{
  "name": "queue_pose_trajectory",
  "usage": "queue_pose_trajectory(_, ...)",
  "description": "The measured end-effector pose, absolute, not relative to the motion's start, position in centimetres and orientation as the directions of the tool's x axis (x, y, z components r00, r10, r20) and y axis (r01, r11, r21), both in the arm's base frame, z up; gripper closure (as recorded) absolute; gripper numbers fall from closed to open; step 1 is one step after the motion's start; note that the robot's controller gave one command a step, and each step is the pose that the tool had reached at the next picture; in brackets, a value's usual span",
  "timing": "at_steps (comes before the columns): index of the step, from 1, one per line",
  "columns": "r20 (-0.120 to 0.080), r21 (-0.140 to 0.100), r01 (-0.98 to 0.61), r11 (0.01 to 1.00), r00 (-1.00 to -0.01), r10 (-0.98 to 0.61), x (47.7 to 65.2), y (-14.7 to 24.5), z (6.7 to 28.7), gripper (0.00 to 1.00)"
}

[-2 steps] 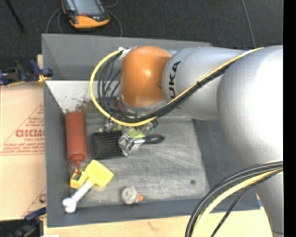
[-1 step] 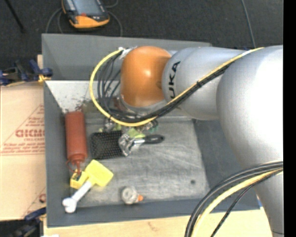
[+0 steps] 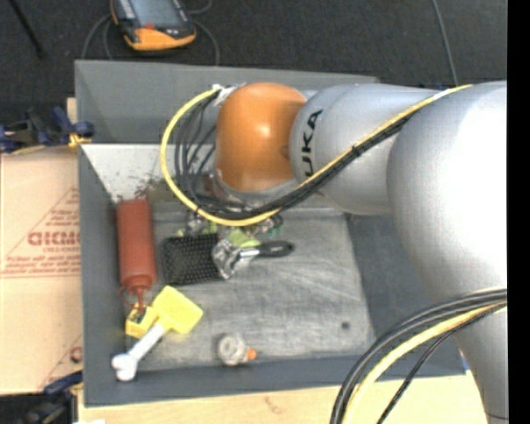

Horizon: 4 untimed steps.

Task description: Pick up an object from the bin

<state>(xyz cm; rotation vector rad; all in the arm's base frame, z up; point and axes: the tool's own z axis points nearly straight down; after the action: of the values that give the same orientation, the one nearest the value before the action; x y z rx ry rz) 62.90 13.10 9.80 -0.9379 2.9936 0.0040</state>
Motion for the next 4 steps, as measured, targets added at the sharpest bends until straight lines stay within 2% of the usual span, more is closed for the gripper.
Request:
queue_pose_trajectory(1,-0.005,0.001,-0.571,0.821,-0.821,-0.571,62.90,13.10,9.80,1.00)
queue_pose_trajectory(2,-0.005,0.000,-0.384,0.923,-0.923,-0.384,62.98,13.79,10.32,1.00)
queue_pose_trajectory(4,-0.005,-0.001,-0.384,0.923,-0.923,-0.384,62.98,13.79,10.32,1.00)
